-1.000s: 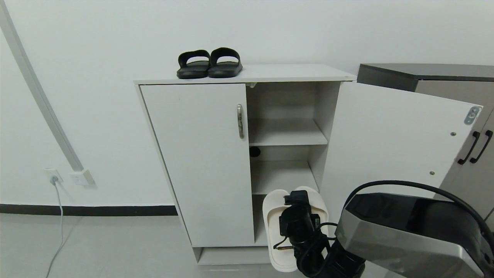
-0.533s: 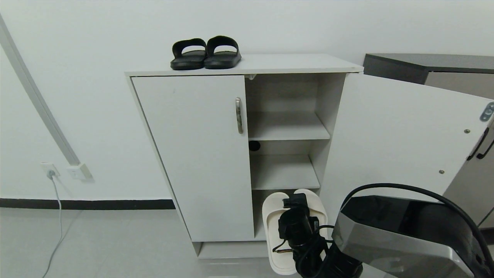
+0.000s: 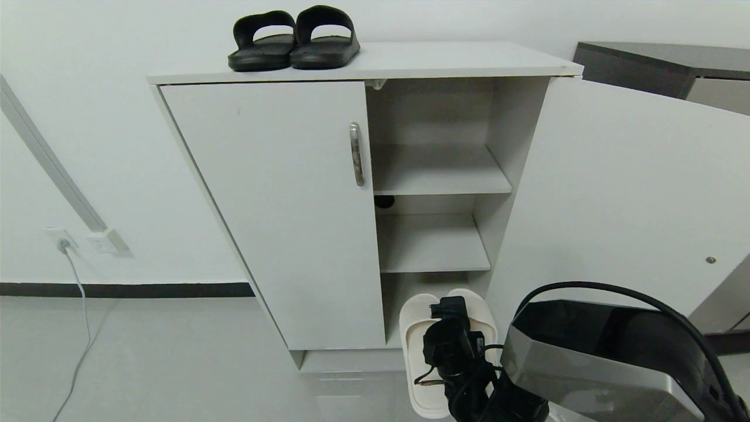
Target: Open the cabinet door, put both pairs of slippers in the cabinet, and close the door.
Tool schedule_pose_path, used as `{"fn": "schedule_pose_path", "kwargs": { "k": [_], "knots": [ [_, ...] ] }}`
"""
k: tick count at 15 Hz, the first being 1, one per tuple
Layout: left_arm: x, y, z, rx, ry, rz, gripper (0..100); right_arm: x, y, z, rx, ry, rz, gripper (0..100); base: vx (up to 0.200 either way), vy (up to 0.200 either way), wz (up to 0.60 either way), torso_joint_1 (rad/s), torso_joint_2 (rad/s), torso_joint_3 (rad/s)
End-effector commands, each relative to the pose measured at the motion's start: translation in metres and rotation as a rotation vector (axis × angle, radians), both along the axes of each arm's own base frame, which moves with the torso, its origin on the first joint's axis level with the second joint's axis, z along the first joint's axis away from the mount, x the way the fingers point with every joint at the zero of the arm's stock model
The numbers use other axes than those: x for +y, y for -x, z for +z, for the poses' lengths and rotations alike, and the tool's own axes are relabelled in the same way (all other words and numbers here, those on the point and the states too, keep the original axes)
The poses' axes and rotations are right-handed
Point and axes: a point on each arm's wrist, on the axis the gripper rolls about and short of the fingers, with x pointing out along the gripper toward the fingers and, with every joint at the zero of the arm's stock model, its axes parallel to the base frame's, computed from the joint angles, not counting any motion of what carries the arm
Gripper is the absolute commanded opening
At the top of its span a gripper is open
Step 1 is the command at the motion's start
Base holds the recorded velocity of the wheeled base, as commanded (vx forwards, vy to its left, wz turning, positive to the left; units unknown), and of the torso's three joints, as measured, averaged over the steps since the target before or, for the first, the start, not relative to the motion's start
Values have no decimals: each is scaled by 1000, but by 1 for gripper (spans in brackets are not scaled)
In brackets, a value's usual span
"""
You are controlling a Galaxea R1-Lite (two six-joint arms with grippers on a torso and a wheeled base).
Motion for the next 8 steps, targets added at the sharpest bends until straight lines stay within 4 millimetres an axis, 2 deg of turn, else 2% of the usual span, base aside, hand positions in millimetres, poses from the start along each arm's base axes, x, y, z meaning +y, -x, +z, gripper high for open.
{"fn": "schedule_pose_path", "kwargs": {
  "k": [1, 4, 8],
  "knots": [
    [0, 0, 0, -1, 0, 1, 0, 0, -2, -4, -32, -7, -1, 0, 0, 0, 0, 7, -2, -80],
    [0, 0, 0, -1, 0, 0, 0, -4, -10, -2, -141, 4, 5, 0, 0, 0, 0, 0, 0, 0],
    [0, 0, 0, -1, 2, 1, 0, -5, -12, -3, -172, 12, 6, 0, 0, 0, 0, 0, 0, 0]
  ]
}}
